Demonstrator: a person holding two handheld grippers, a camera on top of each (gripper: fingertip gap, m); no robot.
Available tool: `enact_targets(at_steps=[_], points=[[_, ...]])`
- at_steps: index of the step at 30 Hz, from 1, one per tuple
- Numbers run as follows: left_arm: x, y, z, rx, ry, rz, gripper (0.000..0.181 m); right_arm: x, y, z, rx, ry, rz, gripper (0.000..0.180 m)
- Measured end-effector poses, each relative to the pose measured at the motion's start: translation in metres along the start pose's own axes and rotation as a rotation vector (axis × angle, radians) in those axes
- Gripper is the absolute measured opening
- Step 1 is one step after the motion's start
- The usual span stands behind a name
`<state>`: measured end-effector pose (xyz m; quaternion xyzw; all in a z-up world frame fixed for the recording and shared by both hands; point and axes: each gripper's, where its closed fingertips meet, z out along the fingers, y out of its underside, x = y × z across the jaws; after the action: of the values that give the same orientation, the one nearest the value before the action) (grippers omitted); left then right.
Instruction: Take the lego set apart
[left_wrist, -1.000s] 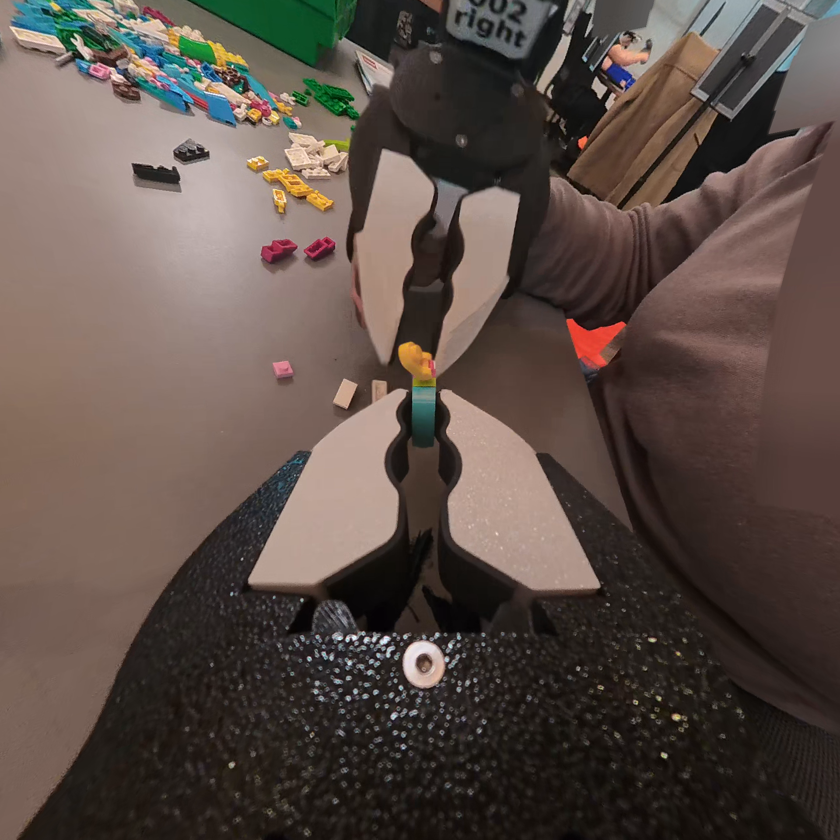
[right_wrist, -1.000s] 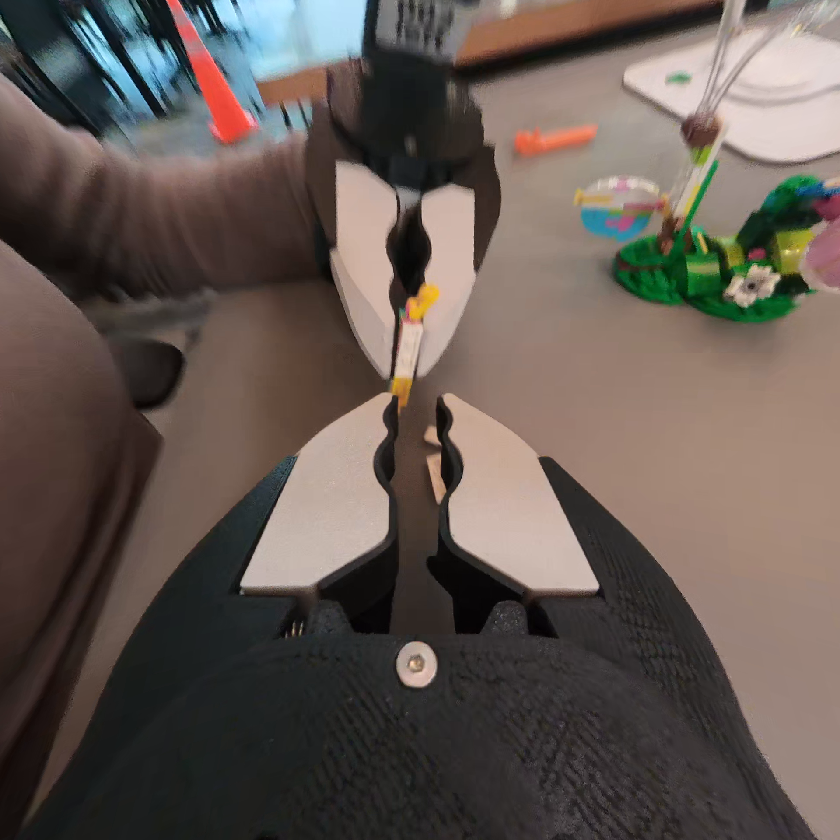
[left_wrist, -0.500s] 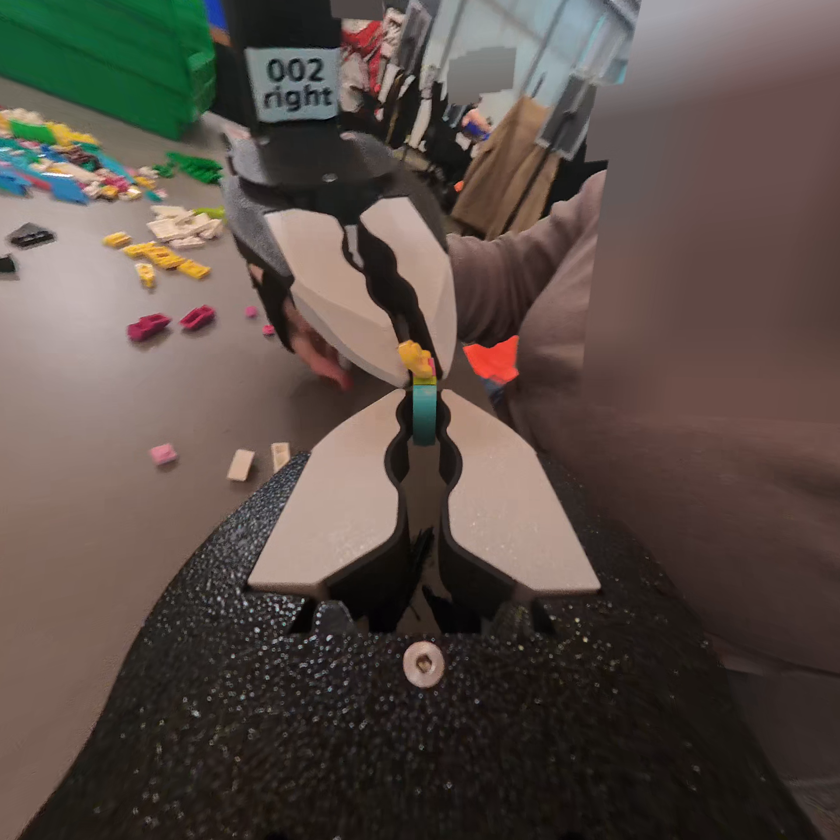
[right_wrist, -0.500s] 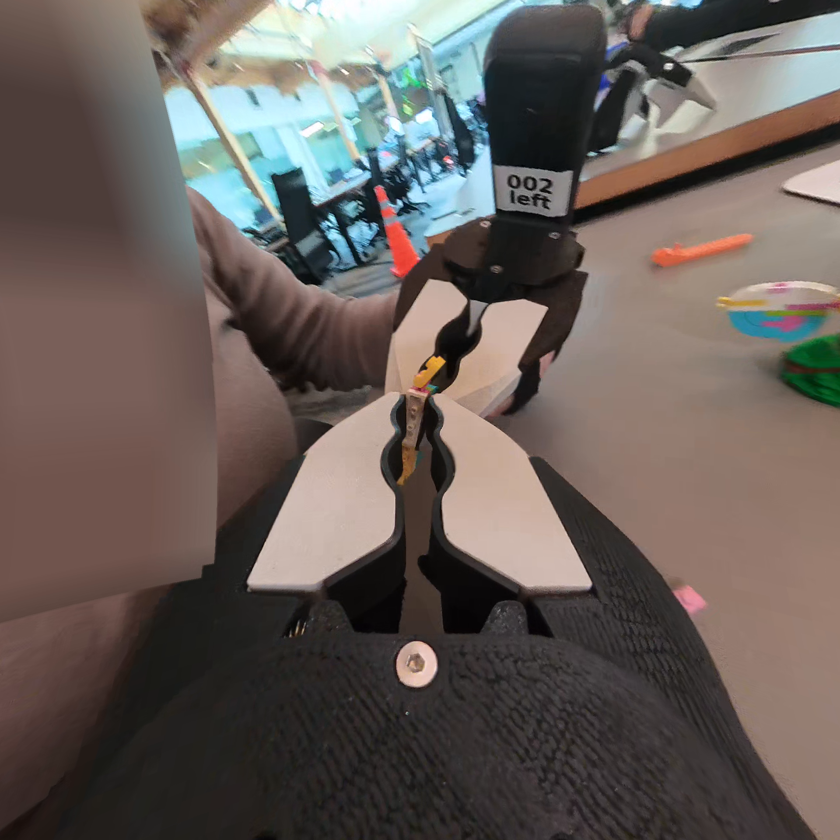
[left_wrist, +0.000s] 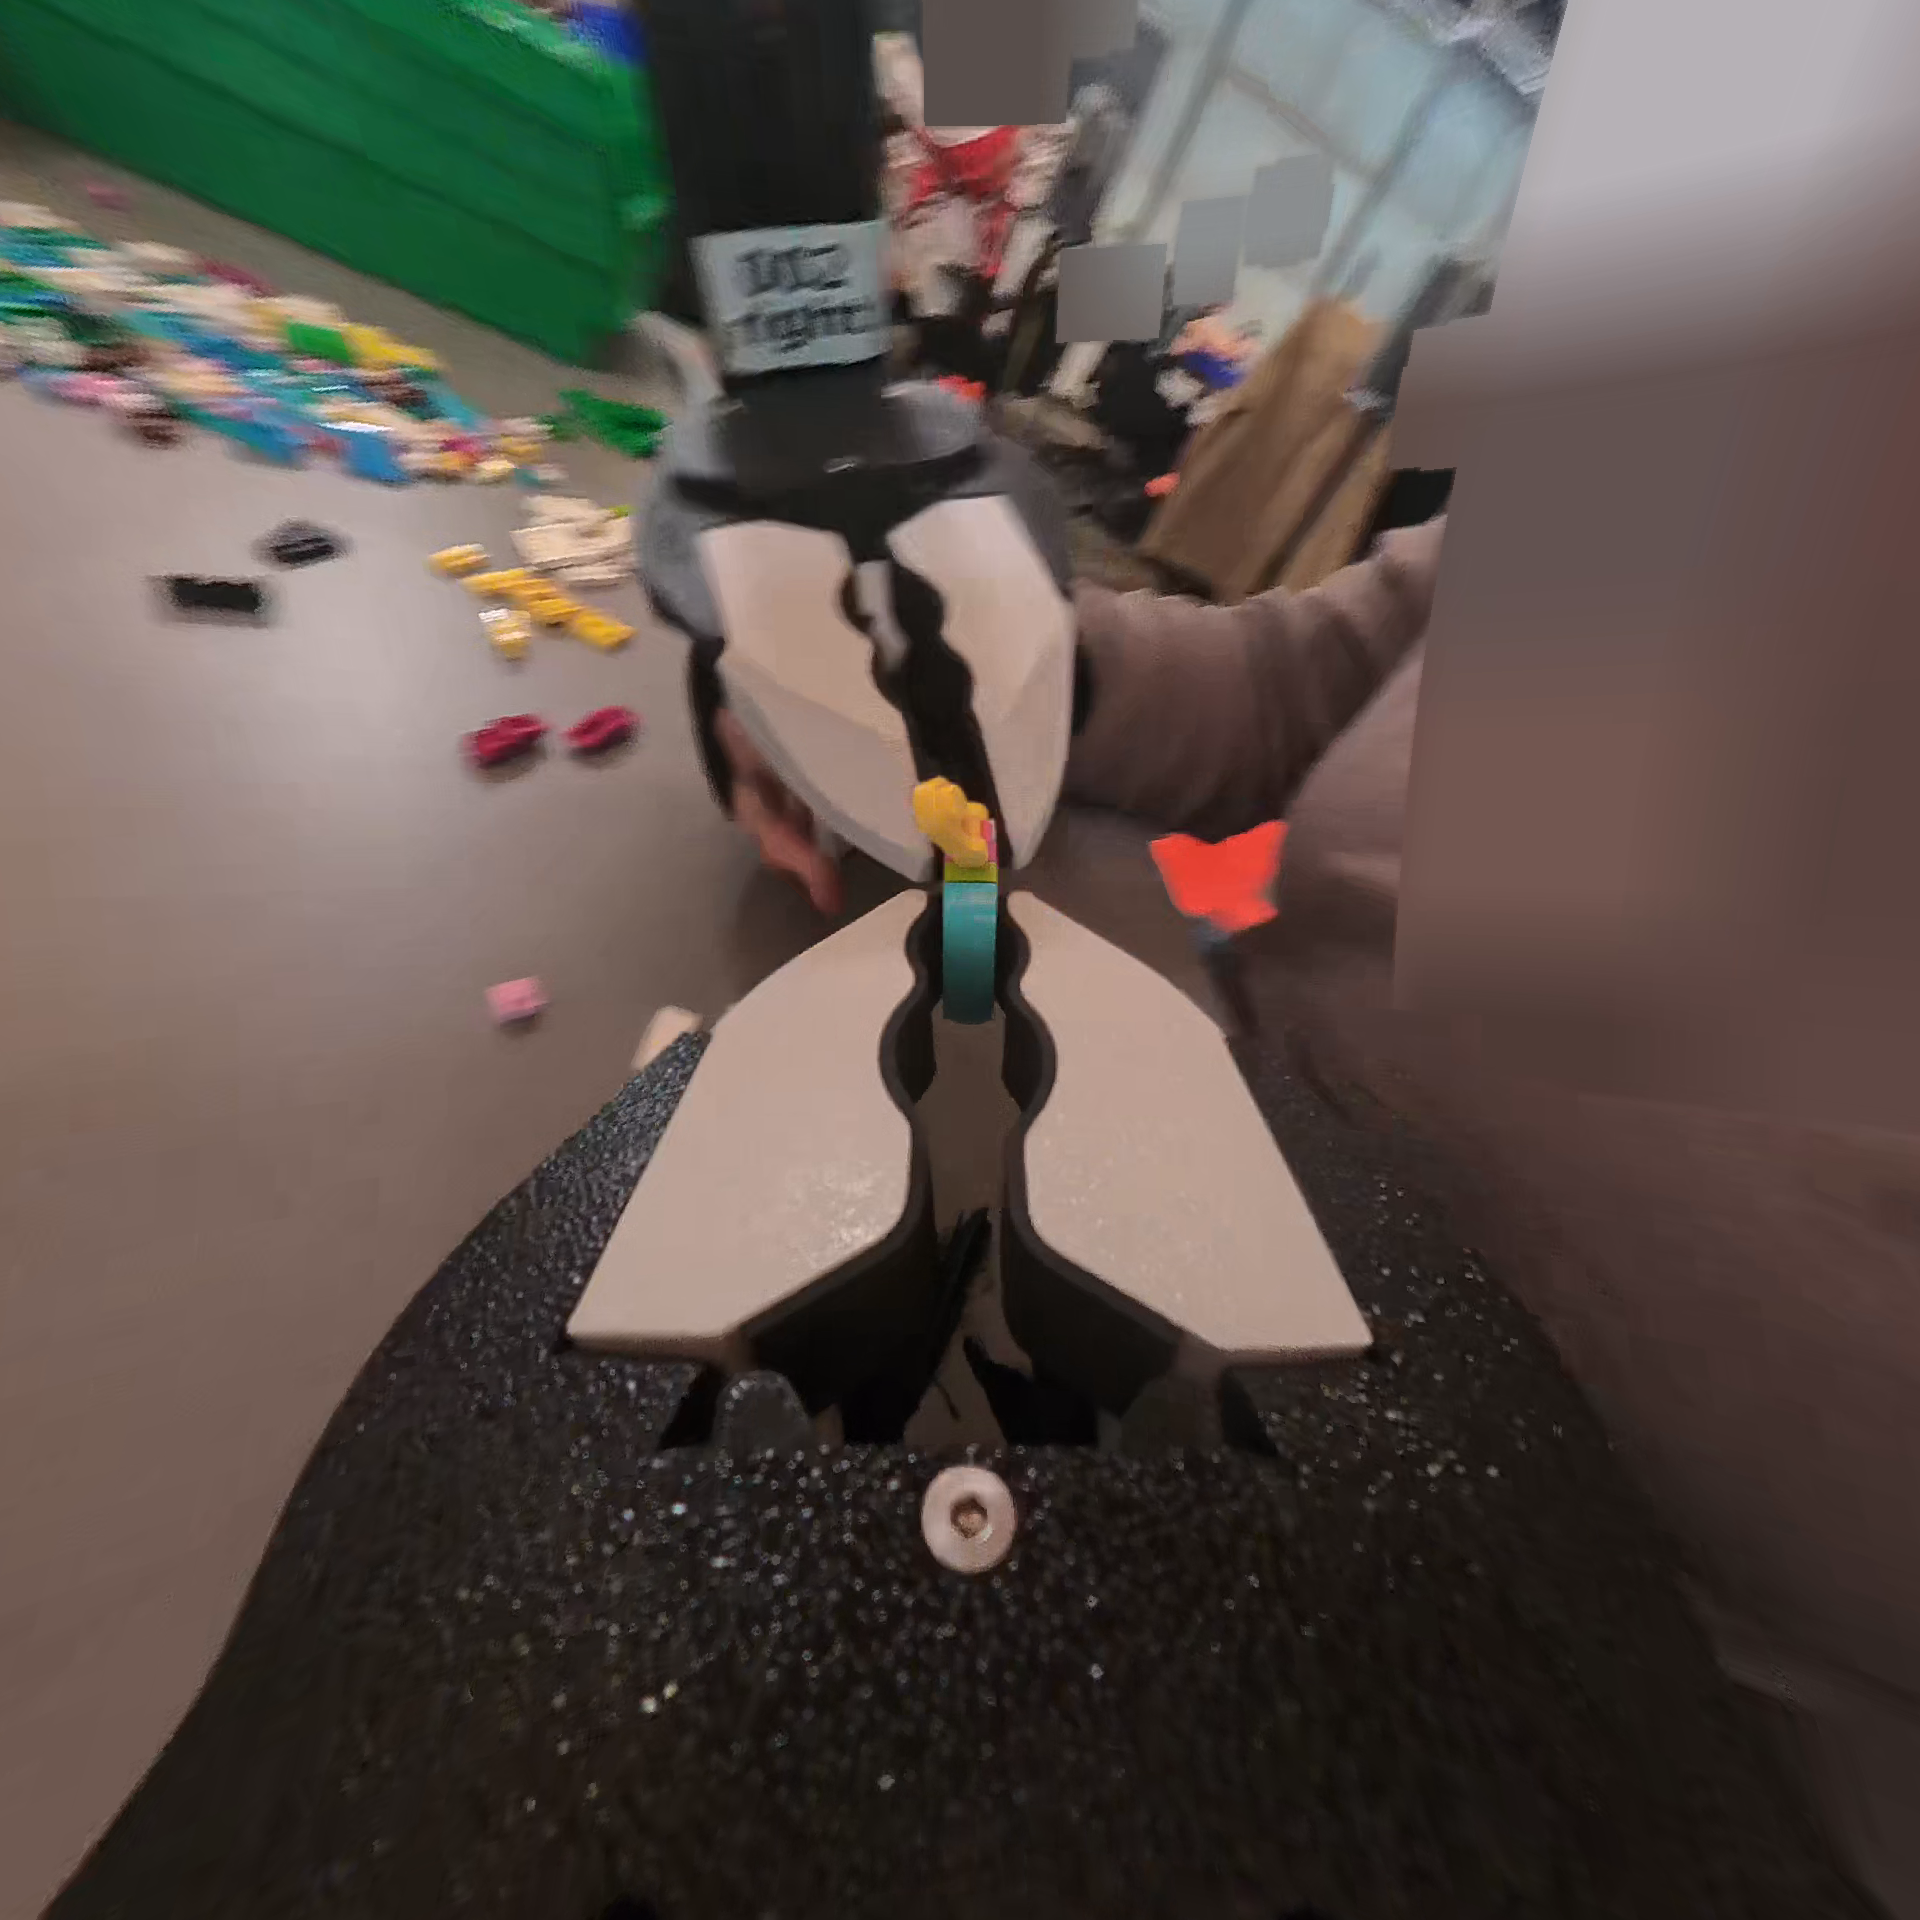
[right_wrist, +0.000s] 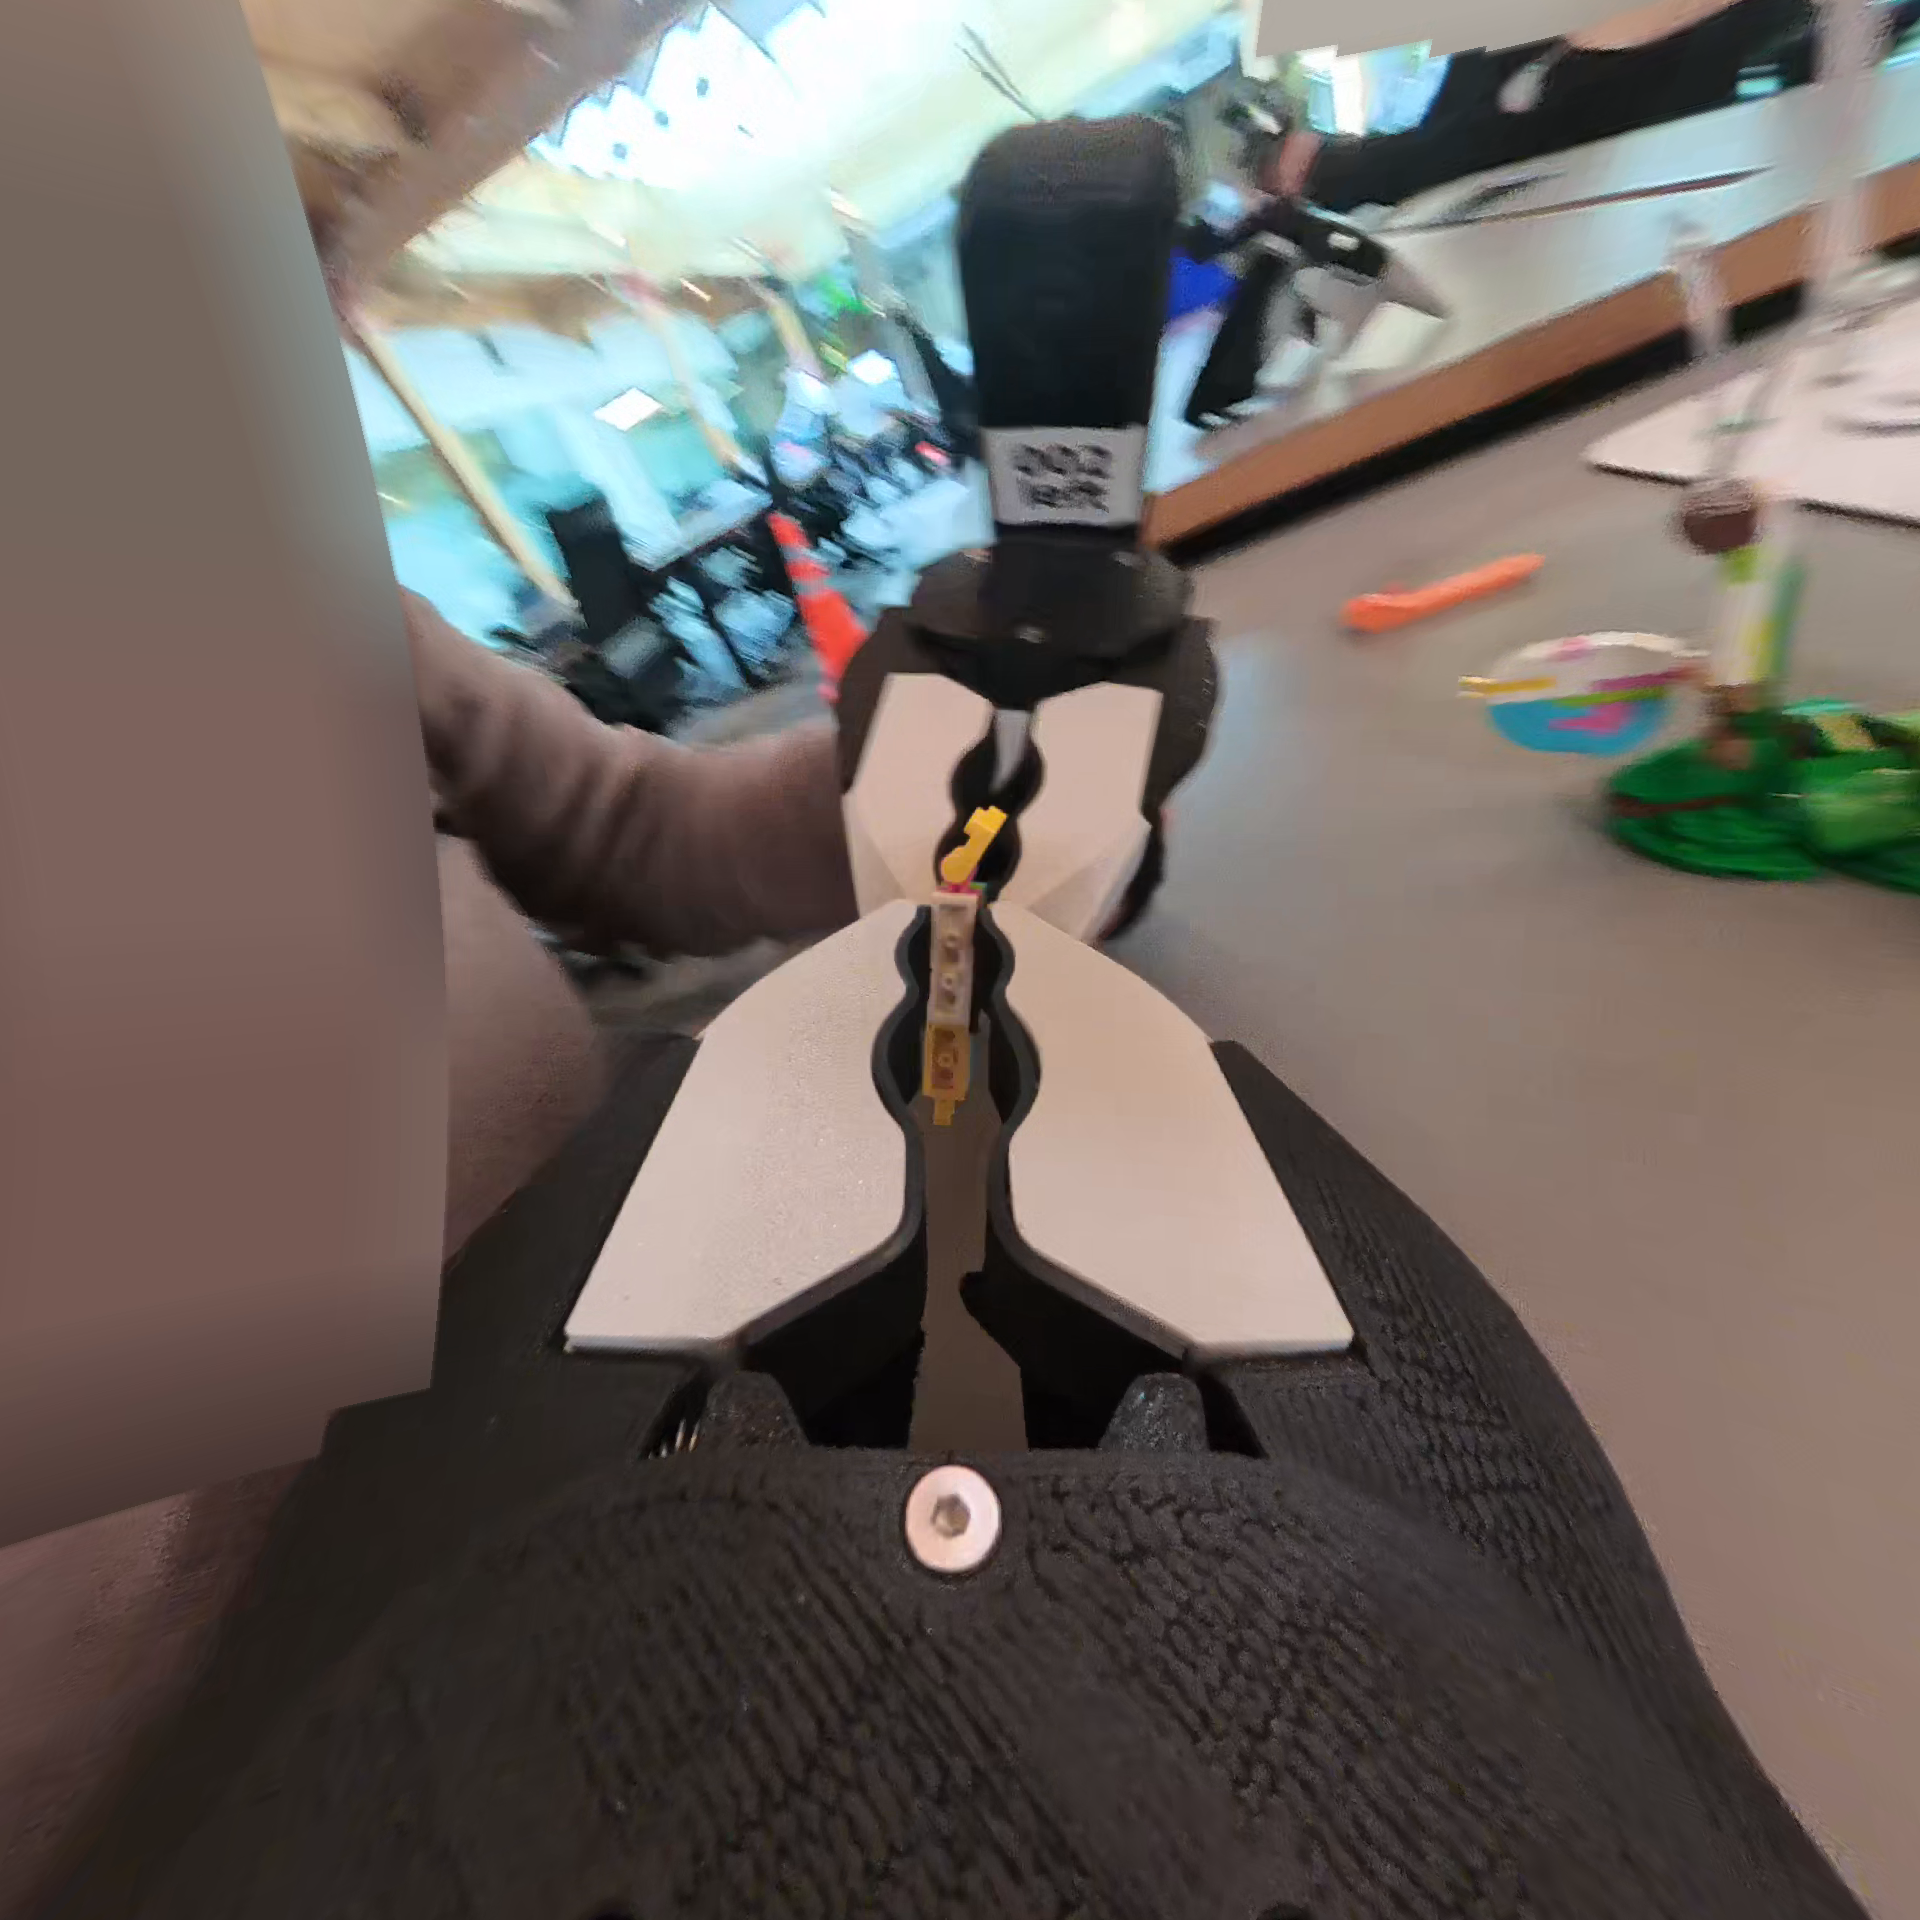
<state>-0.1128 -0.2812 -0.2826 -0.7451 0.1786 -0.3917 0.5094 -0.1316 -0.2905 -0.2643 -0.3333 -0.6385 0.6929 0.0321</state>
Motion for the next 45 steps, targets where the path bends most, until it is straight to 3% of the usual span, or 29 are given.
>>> enact_targets(at_steps=[1,5,11,15,17,19,21,24,27,29,31,37,42,45], points=[[-0.008,0.003,0.001,-0.024,-0.065,0.013,0.008,0.007,0.003,-0.001,-0.036,0.069,-0.045,0.007],[-0.014,0.004,0.002,-0.036,-0.112,0.023,0.008,0.013,0.005,-0.002,-0.091,0.161,-0.123,0.006],[0.026,-0.009,0.003,0.064,0.142,0.046,0.008,-0.024,-0.008,0.001,0.052,-0.152,0.042,0.006],[0.028,-0.011,-0.001,0.073,0.168,0.023,0.008,-0.026,-0.013,0.001,0.11,-0.221,0.115,0.006],[0.018,-0.006,-0.007,0.031,0.117,0.005,0.008,-0.015,-0.017,-0.003,0.13,-0.145,0.087,0.006],[-0.009,0.005,-0.016,-0.062,-0.062,0.006,0.008,0.017,-0.019,-0.009,0.112,0.09,0.02,0.006],[-0.035,0.02,-0.028,-0.183,-0.252,0.04,0.008,0.054,-0.005,-0.014,-0.034,0.347,-0.049,0.005],[-0.043,0.027,-0.034,-0.215,-0.288,0.02,0.008,0.073,0.025,-0.003,-0.246,0.46,-0.104,0.006],[-0.039,0.029,-0.034,-0.214,-0.249,-0.001,0.008,0.07,0.044,0.009,-0.368,0.437,-0.14,0.008],[-0.038,0.029,-0.034,-0.207,-0.236,-0.008,0.008,0.064,0.047,0.012,-0.387,0.414,-0.171,0.025],[-0.037,0.026,-0.035,-0.183,-0.224,-0.02,0.008,0.058,0.045,0.013,-0.366,0.387,-0.181,0.029],[-0.026,-0.004,-0.039,0.045,-0.096,-0.098,0.008,0.029,0.02,0.015,-0.182,0.242,-0.164,0.021],[-0.017,-0.007,-0.03,0.069,-0.035,-0.081,0.008,0.022,0.013,0.017,-0.149,0.223,-0.173,0.007],[0.0,-0.014,-0.029,0.117,0.078,-0.068,0.008,0.004,0.006,0.017,-0.097,0.094,-0.1,0.007]])
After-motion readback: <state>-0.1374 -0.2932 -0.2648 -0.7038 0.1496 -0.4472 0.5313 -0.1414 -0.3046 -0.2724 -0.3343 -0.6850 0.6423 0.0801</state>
